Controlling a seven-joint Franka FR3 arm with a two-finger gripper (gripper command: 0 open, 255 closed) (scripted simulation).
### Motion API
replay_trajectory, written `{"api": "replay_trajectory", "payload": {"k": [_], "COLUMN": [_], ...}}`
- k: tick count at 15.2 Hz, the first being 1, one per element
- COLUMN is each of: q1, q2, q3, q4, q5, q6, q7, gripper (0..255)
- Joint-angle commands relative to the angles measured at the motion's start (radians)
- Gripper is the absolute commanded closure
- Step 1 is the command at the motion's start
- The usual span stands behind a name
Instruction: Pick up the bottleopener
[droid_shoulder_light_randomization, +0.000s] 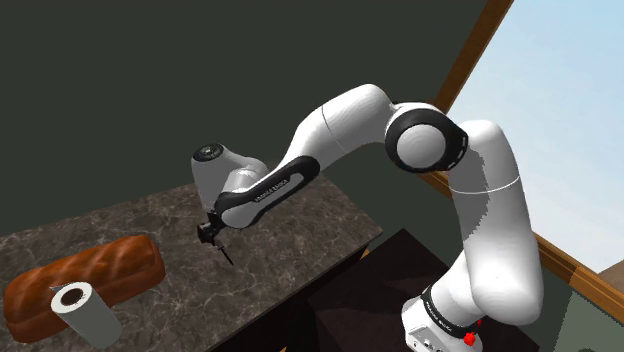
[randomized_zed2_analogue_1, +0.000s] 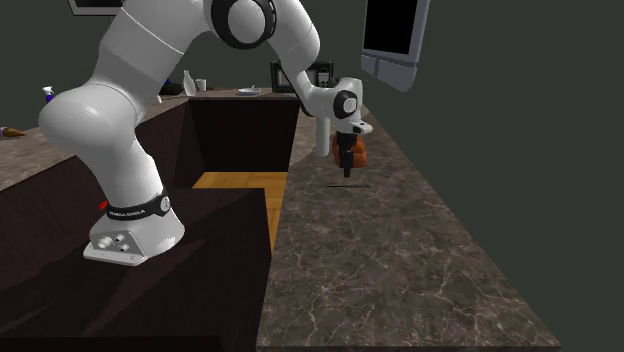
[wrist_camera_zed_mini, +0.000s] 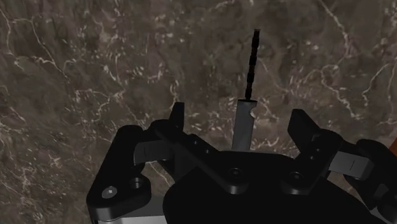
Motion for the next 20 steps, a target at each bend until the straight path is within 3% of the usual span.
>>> {"api": "replay_trajectory", "payload": {"k": [1, 11, 12, 20], "q1": [0.033, 0.061, 0.061, 0.061], "q2": [0.088, 0.198, 0.198, 0.2], "q3": [-0.018, -0.046, -0.046, -0.046], "q4": [0.101, 0.172, 0.173, 0.173], "q5": [-0.015, -0.037, -0.037, -0.038], "q6": [-0.014, 0.026, 0.025, 0.027], "q7": [0.007, 0.02, 0.02, 0.021], "gripper": [0, 0, 255, 255]}}
